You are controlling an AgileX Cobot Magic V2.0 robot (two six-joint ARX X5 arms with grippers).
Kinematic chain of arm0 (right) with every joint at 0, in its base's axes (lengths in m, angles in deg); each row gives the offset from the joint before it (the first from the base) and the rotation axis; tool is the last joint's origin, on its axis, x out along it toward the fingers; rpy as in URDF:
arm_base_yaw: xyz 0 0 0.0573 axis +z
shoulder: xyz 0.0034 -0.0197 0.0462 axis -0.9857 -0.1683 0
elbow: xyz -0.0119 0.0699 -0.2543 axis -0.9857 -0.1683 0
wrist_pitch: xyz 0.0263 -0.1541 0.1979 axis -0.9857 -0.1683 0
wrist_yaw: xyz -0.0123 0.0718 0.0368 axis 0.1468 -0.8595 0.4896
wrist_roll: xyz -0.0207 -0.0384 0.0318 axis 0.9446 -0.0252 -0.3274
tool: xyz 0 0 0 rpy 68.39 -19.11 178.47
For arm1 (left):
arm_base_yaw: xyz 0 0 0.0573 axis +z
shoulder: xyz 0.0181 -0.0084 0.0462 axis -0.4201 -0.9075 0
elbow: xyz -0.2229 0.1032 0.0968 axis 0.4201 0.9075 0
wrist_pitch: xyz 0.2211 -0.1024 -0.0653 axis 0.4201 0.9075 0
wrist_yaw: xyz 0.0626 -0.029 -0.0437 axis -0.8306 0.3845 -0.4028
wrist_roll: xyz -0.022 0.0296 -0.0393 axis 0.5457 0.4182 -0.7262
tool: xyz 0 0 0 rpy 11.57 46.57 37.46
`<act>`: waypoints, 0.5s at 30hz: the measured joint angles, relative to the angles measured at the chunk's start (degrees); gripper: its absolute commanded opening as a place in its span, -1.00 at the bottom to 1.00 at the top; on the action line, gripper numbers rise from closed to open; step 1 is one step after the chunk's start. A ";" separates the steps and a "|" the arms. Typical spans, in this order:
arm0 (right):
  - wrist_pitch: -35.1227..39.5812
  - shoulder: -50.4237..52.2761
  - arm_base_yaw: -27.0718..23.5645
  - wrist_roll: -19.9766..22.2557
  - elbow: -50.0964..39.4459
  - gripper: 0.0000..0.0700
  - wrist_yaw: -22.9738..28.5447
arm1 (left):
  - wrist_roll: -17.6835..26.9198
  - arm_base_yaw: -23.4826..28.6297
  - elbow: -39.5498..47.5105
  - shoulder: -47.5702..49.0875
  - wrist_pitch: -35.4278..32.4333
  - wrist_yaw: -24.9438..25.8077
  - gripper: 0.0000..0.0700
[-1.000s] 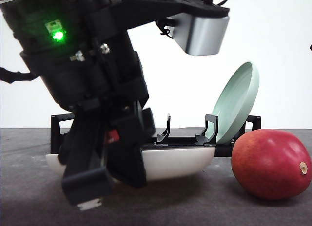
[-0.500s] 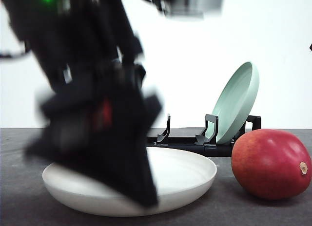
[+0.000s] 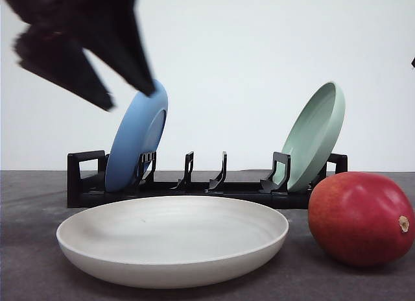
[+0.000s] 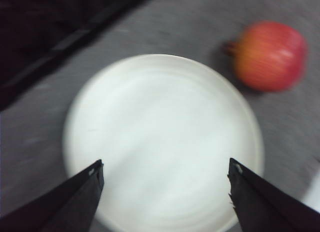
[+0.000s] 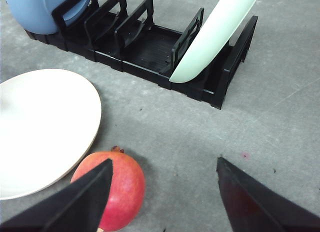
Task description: Place pomegranate in white plate
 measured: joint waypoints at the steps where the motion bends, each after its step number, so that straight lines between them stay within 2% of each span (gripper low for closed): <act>1: 0.00 0.00 0.00 0.00 0.00 0.20 -0.03 | 0.02 1.97 0.00 0.70 0.53 0.05 0.36; 6: 0.42 0.00 0.00 -0.02 0.00 0.20 -4.41 | 0.00 12.32 0.03 4.39 1.72 0.04 0.36; 10: 0.63 -0.02 0.00 -0.61 0.00 0.21 -5.93 | 0.17 19.30 1.04 8.34 0.99 0.04 0.36; 15: 1.95 -0.02 0.00 -4.92 0.00 0.43 -8.32 | 1.05 26.54 5.19 13.27 -0.45 0.78 0.36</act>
